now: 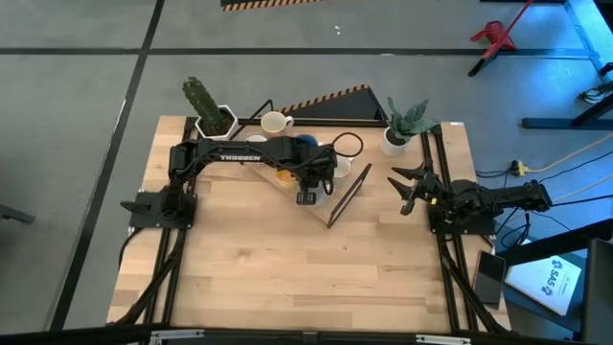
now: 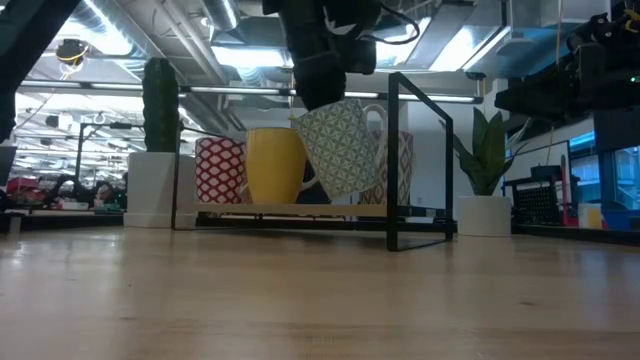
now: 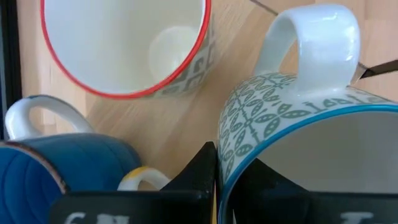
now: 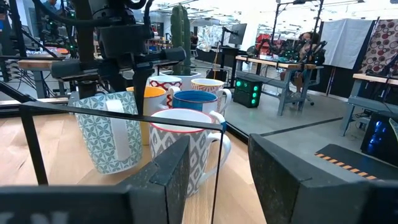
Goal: Place coffee mugs
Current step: Put the green patterned mug on the shelf
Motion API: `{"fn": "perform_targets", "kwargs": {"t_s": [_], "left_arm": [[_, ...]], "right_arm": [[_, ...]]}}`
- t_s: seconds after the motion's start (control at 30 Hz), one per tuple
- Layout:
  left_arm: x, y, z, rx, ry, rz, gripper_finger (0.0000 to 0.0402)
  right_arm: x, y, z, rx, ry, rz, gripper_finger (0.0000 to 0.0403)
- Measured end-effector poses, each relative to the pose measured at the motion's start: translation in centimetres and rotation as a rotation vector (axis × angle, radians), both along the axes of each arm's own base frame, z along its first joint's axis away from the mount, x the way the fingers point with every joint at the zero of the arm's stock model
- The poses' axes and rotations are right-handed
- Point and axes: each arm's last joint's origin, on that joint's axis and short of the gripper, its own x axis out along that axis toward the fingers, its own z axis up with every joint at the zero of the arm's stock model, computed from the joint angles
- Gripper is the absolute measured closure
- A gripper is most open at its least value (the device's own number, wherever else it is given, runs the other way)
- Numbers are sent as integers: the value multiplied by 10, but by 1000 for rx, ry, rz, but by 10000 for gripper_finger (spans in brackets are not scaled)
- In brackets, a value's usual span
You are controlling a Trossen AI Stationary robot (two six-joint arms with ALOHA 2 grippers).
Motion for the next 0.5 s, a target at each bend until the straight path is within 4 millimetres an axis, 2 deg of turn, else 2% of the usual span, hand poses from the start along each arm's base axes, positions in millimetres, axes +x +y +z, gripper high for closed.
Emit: {"fn": "perform_targets", "kwargs": {"t_s": [0.5], "left_arm": [[2,0,2,-7,-26,-16,345]], "right_arm": [[0,0,0,0,0,0,253]]}}
